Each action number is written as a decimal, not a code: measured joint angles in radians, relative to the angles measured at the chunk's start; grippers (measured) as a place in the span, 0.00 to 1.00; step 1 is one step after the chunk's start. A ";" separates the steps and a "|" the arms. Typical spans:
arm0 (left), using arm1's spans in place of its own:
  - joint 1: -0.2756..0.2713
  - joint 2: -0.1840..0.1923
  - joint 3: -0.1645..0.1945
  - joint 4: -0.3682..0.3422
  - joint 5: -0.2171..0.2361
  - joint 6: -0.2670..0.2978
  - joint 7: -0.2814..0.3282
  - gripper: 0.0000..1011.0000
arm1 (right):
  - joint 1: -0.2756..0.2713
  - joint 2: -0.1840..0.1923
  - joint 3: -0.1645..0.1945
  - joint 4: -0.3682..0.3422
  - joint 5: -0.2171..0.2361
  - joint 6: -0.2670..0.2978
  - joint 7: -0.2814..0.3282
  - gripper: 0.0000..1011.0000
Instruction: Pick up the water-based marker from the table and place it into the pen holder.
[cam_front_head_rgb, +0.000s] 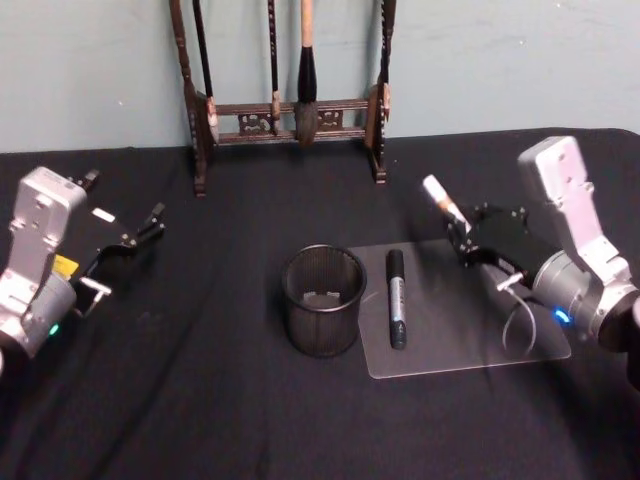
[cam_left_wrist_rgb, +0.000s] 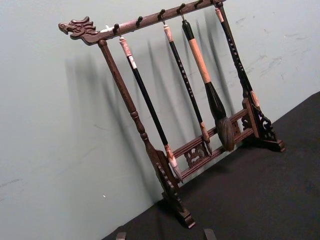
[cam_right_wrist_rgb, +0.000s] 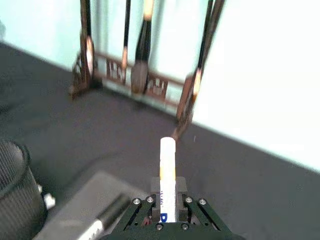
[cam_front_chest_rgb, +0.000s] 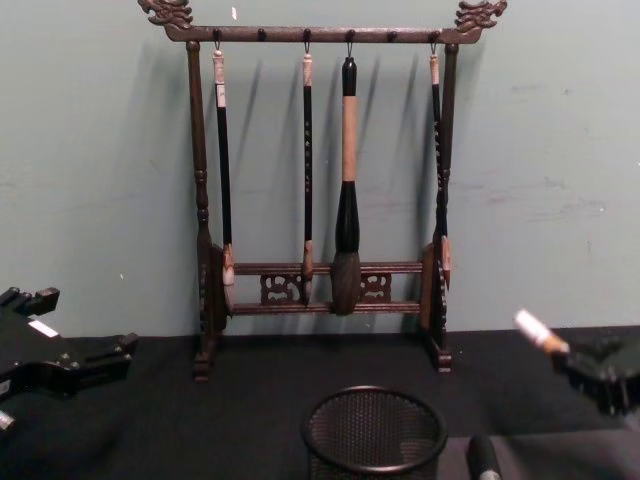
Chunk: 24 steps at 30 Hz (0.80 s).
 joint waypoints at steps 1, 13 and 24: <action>0.000 0.000 0.000 0.000 0.000 0.000 0.000 0.99 | -0.003 -0.002 0.004 -0.001 0.000 -0.019 0.002 0.18; 0.000 0.000 0.000 0.000 0.000 0.000 0.000 0.99 | -0.008 -0.045 0.023 0.027 0.043 -0.297 0.080 0.18; 0.000 0.000 0.000 0.000 0.000 0.000 0.000 0.99 | 0.036 -0.085 -0.024 0.049 0.097 -0.356 0.150 0.18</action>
